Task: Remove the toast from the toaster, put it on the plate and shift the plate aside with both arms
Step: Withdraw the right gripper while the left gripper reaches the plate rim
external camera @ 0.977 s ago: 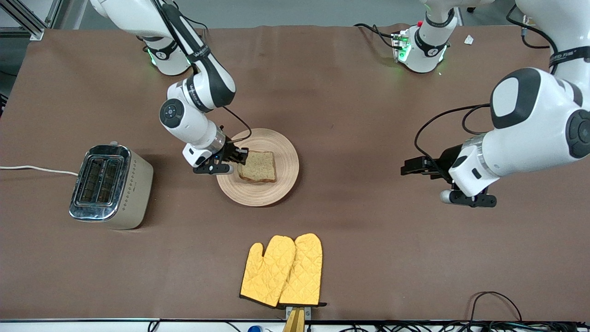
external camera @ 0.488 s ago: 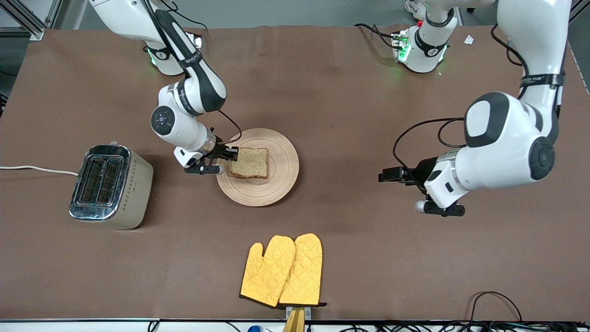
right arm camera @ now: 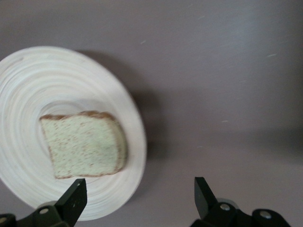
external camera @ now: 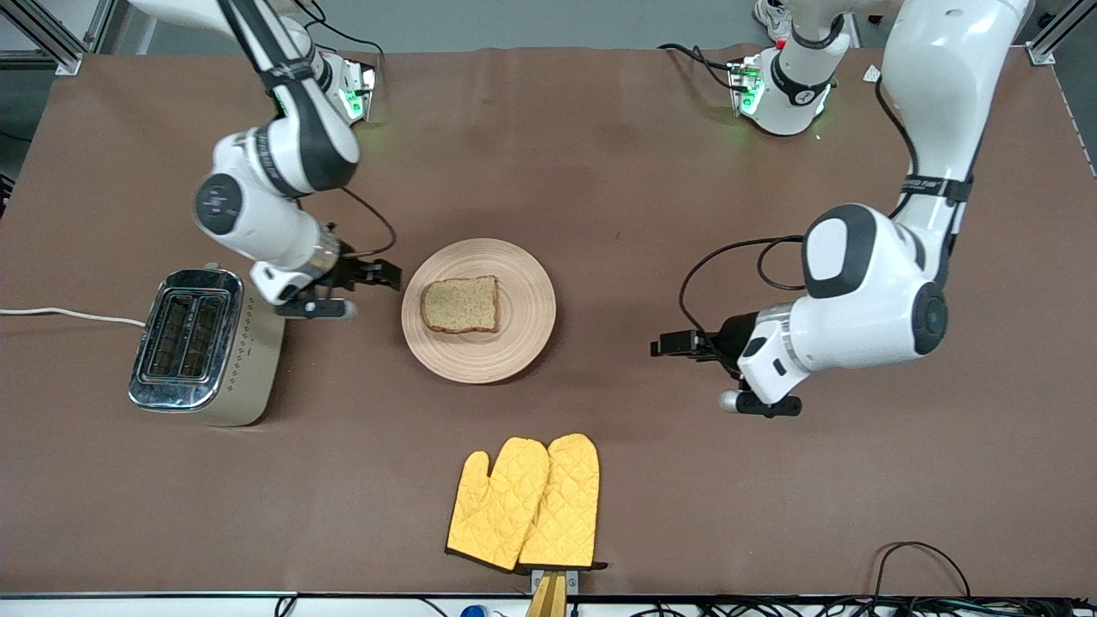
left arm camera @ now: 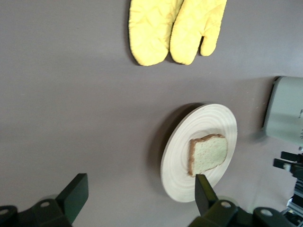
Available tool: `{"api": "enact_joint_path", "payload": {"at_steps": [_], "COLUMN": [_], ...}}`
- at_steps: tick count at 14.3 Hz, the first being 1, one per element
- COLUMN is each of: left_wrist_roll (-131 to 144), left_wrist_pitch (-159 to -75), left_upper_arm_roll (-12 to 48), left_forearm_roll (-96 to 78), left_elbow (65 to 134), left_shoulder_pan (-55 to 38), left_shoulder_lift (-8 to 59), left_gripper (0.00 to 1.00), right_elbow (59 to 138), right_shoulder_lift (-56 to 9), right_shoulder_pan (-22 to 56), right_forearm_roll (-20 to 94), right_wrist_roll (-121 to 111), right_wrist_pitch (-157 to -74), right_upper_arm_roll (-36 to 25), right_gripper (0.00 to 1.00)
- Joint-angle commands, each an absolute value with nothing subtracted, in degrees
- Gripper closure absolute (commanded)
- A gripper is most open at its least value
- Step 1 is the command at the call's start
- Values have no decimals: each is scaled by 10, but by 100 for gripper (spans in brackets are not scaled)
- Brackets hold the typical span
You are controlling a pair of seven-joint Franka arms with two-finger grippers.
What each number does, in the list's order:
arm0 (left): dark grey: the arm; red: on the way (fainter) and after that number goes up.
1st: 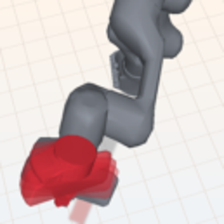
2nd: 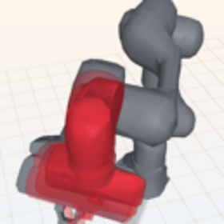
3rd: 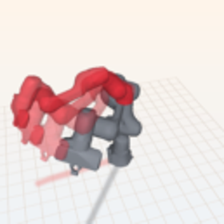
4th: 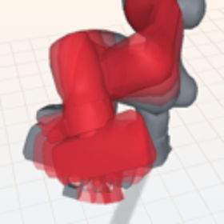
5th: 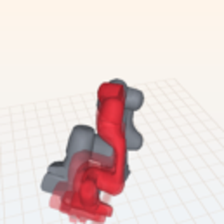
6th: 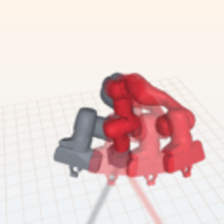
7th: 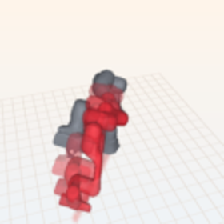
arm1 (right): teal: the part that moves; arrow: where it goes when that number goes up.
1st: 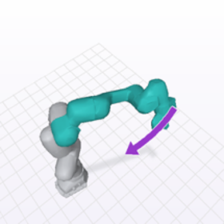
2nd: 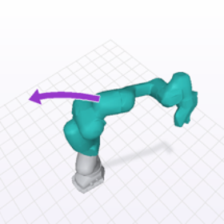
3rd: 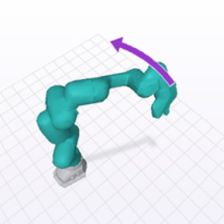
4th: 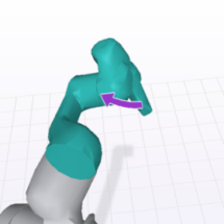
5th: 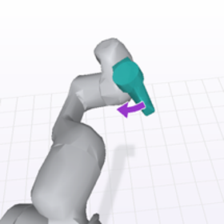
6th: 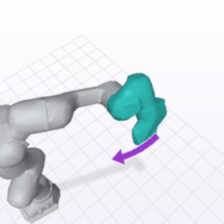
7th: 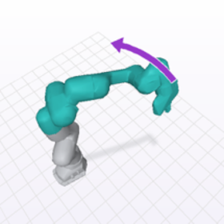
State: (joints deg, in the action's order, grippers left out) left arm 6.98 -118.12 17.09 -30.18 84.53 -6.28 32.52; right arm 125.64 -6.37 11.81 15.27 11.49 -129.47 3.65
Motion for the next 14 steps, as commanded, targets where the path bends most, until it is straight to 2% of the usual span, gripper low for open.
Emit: {"api": "enact_joint_path", "payload": {"at_steps": [1, 3, 6, 9, 14], "left_wrist_roll": [68, 62, 0, -88, -271], "left_wrist_pitch": [-1230, -1263, -1280, -1281, -1327], "left_upper_arm_roll": [172, 173, 184, 185, 185], "left_forearm_roll": [-336, -368, -429, -487, -625], "left_elbow": [845, 848, 850, 876, 944], "left_shoulder_pan": [-84, -101, -113, -115, -126], "left_shoulder_lift": [351, 374, 402, 412, 419], "left_gripper": [3, 6, 18, 27, 30], "right_elbow": [1240, 1158, 1032, 975, 891], "right_shoulder_lift": [-36, -41, -55, -51, -17], "right_shoulder_pan": [50, -22, -83, -110, -114], "right_forearm_roll": [114, 52, 42, 36, 4], "right_wrist_roll": [74, 48, -3, -3, 3], "right_wrist_pitch": [-1248, -1170, -1033, -992, -914], "right_upper_arm_roll": [41, 40, 40, 38, 37], "right_gripper": [0, 0, 0, 0, 0]}}
